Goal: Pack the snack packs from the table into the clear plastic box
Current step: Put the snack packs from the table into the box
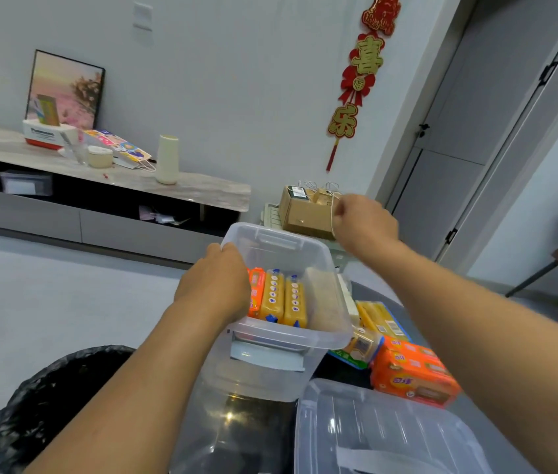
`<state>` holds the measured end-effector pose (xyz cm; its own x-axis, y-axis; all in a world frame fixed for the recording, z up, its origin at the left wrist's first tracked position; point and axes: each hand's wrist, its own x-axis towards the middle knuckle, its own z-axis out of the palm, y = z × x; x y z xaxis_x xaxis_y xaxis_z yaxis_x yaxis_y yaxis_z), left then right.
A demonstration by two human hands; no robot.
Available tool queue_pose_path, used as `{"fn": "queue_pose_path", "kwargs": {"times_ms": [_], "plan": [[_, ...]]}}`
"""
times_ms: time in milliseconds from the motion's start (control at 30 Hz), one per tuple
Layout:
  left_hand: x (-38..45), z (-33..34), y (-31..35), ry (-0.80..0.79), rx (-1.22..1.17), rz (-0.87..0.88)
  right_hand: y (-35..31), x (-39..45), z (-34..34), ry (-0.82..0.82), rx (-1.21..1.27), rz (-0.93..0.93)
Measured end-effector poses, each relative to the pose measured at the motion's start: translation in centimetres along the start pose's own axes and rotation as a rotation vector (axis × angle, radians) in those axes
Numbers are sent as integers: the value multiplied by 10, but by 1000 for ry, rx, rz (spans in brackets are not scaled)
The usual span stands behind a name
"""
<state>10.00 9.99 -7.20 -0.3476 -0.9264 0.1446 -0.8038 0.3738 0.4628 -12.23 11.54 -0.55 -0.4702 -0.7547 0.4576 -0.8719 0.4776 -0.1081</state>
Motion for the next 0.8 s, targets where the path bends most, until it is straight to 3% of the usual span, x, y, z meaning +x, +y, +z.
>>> {"fn": "queue_pose_path", "kwargs": {"times_ms": [67, 133, 200, 267, 367, 500, 633, 700, 800], "plan": [[0, 1, 1, -6, 1, -6, 35, -1, -7, -345, -63, 126], [-1, 2, 2, -11, 1, -9, 59, -17, -4, -780, -69, 124], [-1, 1, 3, -22, -14, -7, 68, -41, 13, -1027, -60, 84], [1, 1, 2, -28, -41, -8, 70, -67, 41, -1007, -185, -40], [7, 4, -1, 3, -125, 29, 68, -80, 53, -826, -341, -120], [6, -2, 1, -29, -435, -57, 53, -50, -7, -701, -384, -1], [-2, -13, 3, -122, -708, -165, 21, -26, -80, -443, -332, 10], [-2, -15, 2, -139, -783, -196, -4, -25, -100, -441, -253, -51], [-2, -14, -1, -126, -827, -218, -43, -39, -94, -644, -233, -226]]}}
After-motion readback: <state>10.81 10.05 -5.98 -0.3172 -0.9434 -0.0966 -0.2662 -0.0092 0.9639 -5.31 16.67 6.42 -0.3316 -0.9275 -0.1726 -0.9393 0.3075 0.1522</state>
